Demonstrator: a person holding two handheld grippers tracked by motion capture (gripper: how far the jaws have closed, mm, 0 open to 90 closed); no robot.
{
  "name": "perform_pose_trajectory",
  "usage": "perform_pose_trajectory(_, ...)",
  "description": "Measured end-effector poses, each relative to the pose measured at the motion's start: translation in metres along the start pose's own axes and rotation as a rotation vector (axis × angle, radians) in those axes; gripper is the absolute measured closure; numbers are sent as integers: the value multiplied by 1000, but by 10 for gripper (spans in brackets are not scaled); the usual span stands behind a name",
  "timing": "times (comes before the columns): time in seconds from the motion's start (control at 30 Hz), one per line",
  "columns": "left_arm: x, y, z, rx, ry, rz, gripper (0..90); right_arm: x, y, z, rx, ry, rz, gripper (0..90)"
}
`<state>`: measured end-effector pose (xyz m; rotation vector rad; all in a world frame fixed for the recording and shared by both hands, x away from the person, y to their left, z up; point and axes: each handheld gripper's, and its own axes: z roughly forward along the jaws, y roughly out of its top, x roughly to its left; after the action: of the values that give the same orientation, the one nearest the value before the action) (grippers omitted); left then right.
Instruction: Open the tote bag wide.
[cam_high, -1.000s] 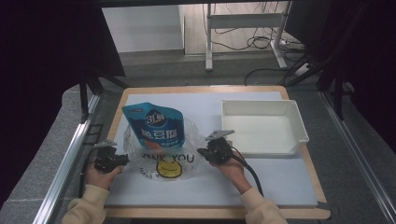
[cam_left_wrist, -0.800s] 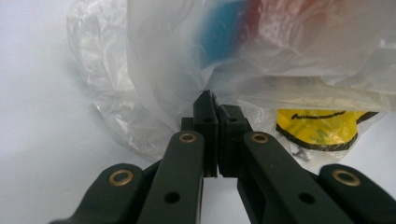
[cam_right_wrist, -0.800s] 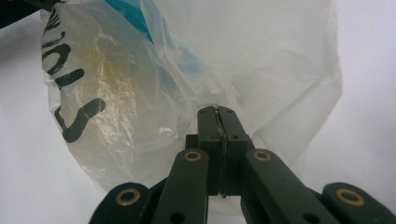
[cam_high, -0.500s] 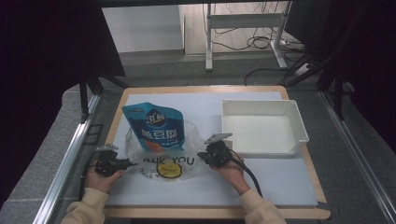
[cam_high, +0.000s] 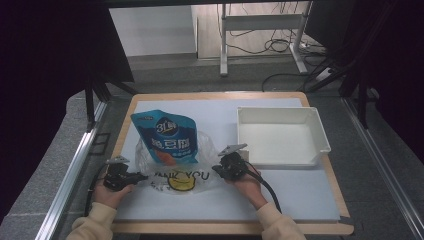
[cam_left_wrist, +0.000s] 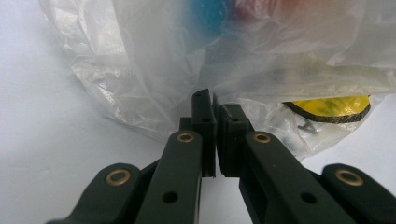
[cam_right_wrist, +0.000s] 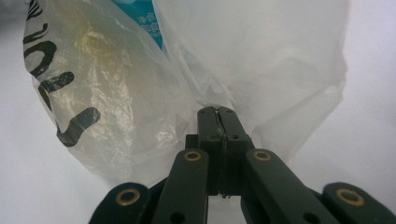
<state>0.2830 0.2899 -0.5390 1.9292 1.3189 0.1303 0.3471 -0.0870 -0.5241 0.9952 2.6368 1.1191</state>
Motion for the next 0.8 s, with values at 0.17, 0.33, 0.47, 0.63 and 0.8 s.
perform_pose_trajectory(0.17,0,0,-3,-32,-16,8,812,-1,0,-1,-4,-1,3,890)
perform_pose_trajectory(0.33,-6,-3,-12,-75,-11,13,479,-1,0,-1,-8,-1,3,889)
perform_pose_trajectory(0.47,-13,-9,-29,-123,19,19,256,-1,0,-1,-11,1,-1,888)
perform_pose_trajectory(0.63,-22,-9,-54,-185,39,9,137,-1,1,0,-10,-1,-1,887)
perform_pose_trajectory(0.8,-40,8,-76,-237,26,44,97,0,1,1,-9,-3,-5,884)
